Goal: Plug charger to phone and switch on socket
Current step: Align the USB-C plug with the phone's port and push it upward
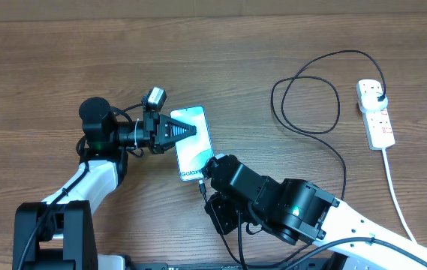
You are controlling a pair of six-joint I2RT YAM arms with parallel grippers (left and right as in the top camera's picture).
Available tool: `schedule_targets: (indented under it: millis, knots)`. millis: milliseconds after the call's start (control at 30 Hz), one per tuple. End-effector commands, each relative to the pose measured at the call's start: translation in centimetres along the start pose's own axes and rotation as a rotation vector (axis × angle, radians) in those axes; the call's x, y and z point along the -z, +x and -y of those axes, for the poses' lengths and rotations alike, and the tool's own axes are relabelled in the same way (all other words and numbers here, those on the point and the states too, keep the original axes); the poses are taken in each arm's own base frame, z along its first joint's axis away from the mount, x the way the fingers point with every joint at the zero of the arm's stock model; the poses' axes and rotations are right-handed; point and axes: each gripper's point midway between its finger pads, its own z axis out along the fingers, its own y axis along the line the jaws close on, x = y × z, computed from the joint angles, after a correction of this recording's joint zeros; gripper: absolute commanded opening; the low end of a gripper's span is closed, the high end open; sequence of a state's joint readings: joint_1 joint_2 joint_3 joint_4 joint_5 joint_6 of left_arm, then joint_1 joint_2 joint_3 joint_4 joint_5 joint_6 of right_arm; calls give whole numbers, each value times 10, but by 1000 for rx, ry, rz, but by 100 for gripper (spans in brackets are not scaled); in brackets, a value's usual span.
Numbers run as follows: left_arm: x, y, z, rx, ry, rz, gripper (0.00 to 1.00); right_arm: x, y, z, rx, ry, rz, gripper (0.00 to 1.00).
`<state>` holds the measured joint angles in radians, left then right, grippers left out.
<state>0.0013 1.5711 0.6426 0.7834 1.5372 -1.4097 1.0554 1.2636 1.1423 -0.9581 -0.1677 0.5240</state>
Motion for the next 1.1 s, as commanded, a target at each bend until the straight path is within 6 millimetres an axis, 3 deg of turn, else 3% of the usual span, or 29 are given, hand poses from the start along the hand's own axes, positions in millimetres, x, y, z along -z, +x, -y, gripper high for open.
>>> schedule_targets:
  millis: [0,1067]
  knots:
    - [-1,-3,11,-100,3,-8,4,-1,-1,0,0,4,8,4]
    - [-8,3,11,-116,6,-39,4,-1,-1,0,-27,5,7,4]
